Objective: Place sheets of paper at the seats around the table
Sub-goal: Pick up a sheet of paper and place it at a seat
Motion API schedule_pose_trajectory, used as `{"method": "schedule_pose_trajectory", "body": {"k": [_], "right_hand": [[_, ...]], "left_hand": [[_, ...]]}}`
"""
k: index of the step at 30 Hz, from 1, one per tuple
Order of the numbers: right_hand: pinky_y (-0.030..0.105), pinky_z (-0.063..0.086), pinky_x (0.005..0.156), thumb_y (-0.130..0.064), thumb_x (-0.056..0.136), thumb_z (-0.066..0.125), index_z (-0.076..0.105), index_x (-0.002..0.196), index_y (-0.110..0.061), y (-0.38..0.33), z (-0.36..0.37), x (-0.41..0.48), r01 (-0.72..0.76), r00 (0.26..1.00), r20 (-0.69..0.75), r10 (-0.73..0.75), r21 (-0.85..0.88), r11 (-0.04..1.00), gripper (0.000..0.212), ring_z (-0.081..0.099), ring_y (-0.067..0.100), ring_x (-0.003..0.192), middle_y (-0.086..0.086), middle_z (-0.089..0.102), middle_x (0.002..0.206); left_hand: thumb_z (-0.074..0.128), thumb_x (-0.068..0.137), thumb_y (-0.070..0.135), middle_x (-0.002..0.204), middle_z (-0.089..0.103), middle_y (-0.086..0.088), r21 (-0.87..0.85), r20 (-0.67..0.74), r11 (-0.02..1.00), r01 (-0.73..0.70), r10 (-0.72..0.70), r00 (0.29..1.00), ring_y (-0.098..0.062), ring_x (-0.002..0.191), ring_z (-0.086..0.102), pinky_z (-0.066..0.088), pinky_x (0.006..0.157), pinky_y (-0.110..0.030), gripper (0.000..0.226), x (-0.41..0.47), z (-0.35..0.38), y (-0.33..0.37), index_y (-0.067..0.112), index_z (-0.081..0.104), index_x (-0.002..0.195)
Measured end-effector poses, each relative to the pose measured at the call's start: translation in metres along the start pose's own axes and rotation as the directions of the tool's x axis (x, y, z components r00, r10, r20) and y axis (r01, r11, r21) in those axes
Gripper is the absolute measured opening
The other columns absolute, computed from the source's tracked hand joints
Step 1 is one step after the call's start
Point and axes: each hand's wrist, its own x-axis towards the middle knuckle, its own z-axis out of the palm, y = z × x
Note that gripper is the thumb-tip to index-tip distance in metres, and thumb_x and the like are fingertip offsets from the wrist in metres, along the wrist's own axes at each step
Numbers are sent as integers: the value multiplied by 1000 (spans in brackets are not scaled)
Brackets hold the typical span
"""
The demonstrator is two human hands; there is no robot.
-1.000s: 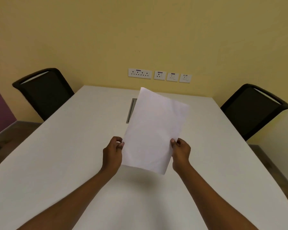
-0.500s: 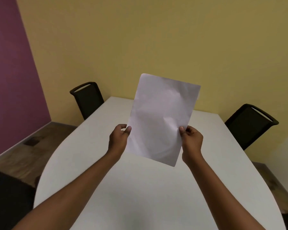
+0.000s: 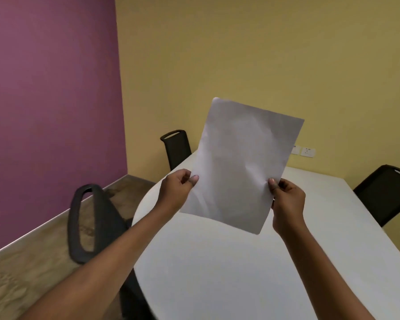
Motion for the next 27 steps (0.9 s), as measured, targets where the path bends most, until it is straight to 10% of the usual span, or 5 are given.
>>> {"method": "schedule_pose_trajectory", "body": {"k": [4, 16, 27], "right_hand": [[32, 51, 70, -5, 93, 56, 69, 82, -16, -18, 18, -56, 6, 999, 53, -7, 23, 1000, 21, 61, 21, 73, 3, 69, 85], [39, 51, 80, -7, 92, 59, 68, 81, -14, -35, 142, -130, 40, 994, 101, -39, -4, 999, 16, 61, 25, 78, 5, 69, 85], [43, 53, 80, -10, 92, 60, 70, 81, -9, 31, 336, -164, -7, 999, 36, 6, 10, 1000, 15, 63, 26, 76, 9, 70, 84]], "left_hand": [[67, 72, 52, 88, 69, -19, -57, -26, 997, 54, -56, 998, -40, 83, 66, 56, 73, -58, 40, -40, -53, 15, 13, 65, 83], [68, 86, 29, 79, 71, -6, -102, -221, 994, 36, -58, 974, -22, 76, 66, 54, 74, -39, 14, -39, -197, 6, 15, 66, 85], [67, 87, 32, 76, 66, 4, -90, -99, 996, -9, 0, 995, -18, 81, 63, 51, 76, -34, 13, 65, -361, -79, 21, 61, 88]]}}
